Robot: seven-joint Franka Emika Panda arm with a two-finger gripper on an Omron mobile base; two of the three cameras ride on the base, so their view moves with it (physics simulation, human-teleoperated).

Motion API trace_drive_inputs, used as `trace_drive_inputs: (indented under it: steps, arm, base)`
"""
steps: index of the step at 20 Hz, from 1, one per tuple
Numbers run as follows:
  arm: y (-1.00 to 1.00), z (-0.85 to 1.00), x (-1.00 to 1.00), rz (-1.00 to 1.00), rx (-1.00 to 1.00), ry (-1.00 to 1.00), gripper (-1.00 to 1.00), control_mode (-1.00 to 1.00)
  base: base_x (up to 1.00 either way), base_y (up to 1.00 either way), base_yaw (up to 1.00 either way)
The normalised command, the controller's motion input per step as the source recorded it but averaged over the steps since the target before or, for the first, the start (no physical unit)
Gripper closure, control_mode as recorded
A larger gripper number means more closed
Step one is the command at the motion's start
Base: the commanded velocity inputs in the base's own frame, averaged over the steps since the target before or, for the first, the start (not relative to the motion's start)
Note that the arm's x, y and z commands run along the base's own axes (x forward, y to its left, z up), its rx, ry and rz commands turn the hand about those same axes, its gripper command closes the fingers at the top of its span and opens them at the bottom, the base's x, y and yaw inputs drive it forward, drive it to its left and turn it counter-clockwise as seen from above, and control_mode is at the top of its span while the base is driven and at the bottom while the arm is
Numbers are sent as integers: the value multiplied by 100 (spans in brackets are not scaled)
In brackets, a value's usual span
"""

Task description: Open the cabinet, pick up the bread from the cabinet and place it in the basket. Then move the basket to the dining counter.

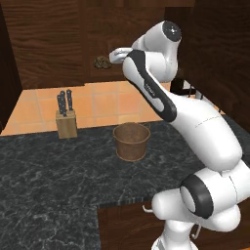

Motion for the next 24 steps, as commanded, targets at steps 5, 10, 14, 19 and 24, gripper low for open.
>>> trace_drive_inputs:
  steps: [5,10,14,19,24]
  arm:
    - [45,-15,80,0,5,3,-100,-100]
    - [49,-10,84,0,1,0,-100,-100]
    - [1,0,53,0,0,0,-100,-100]
    - [11,0,2,0,0,0,-100,-100]
    - [23,-17,21,0,0,0,-100,-100]
  base:
    - [0,0,0]
    - [0,0,0]
    - [0,0,0]
    - [0,0,0]
    - [0,0,0]
